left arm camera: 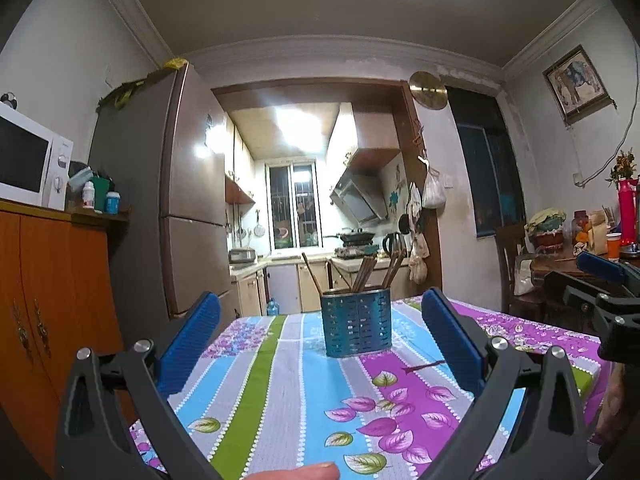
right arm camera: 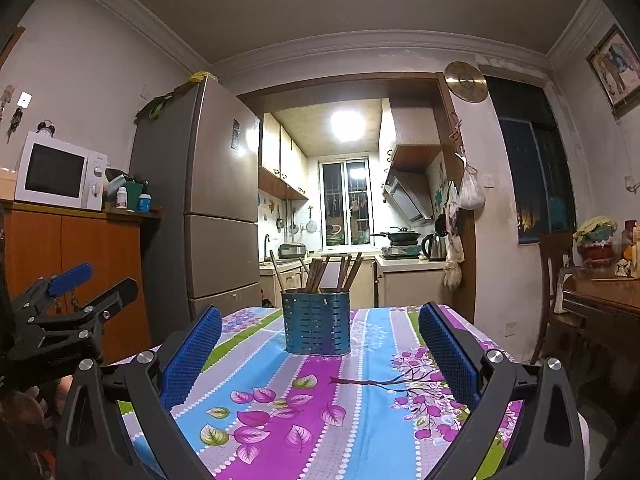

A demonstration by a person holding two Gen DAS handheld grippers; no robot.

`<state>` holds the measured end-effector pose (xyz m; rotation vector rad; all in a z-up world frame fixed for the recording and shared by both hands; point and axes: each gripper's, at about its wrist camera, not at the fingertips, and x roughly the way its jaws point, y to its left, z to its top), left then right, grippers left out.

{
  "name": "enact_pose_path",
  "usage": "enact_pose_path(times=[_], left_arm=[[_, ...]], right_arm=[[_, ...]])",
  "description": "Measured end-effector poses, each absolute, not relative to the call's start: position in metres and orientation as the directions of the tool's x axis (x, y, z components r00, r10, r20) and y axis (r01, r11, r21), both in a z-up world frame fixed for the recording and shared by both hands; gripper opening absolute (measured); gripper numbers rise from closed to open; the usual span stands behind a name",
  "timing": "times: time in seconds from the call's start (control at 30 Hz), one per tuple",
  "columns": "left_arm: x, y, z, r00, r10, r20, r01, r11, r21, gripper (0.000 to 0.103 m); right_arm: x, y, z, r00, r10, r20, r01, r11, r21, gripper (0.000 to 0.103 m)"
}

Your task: Organize utensils

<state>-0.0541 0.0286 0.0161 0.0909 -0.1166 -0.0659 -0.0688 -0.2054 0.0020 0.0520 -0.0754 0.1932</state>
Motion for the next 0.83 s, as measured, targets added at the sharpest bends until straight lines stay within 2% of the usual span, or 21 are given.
enact_pose_path(times=[0.1, 0.5, 0.7, 0.83], left_arm=[[-0.060, 0.025, 0.015, 0.986, -0.075, 0.148, 0.060, 0.993, 0.105, 0.097], [-0.059, 0.021, 0.014, 0.987, -0.095, 0.131, 0.081, 0.991, 0.109, 0.097], [-0.051, 0.015, 0.012, 0.989, -0.118, 0.084, 0.108, 0.987, 0.116, 0.097], [-0.039, 0.013, 0.009, 0.995, -0.090, 0.038, 0.085, 0.989, 0.121, 0.097]], right_arm=[[-0.070, -0.205, 0.001, 0.978, 0.189, 0.092, -0.193, 0.980, 0.041, 0.098], [-0.065, -0.207, 0.000, 0.978, 0.194, 0.073, -0.198, 0.979, 0.047, 0.098], [-0.064, -0.208, -0.001, 0.979, 0.192, 0.071, -0.196, 0.979, 0.052, 0.098], [-0.062, -0.211, -0.002, 0.981, 0.186, 0.059, -0.189, 0.980, 0.056, 0.098]])
